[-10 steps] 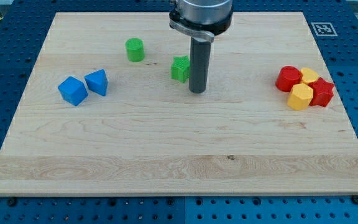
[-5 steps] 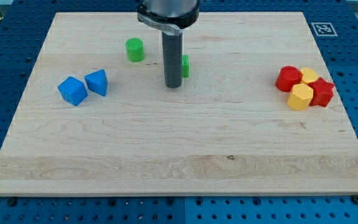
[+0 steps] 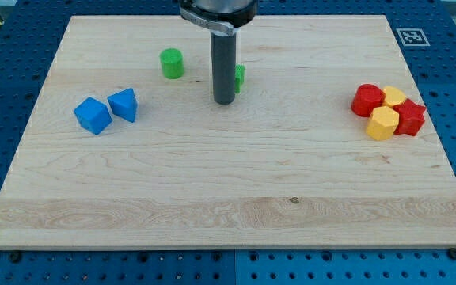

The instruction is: Slightly push the green star upwards of the board

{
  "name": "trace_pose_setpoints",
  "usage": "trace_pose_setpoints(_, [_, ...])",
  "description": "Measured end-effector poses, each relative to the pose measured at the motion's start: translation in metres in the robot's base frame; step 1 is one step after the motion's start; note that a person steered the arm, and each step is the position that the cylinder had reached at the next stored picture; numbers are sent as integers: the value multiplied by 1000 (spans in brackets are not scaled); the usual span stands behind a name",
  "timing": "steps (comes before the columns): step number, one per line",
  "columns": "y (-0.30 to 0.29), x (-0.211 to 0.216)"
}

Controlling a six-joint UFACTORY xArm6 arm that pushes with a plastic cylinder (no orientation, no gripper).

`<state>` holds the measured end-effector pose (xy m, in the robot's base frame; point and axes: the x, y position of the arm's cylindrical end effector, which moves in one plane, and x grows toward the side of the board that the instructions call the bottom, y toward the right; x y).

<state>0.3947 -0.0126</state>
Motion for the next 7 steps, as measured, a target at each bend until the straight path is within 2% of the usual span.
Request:
trace_pose_setpoints(2, [-9,-14])
trace_pose_setpoints(3, [7,24])
trace_pose_setpoints(5, [6,44])
trace_pose_setpoints(6, [-19,40])
trace_pose_setpoints(7, [-43,17])
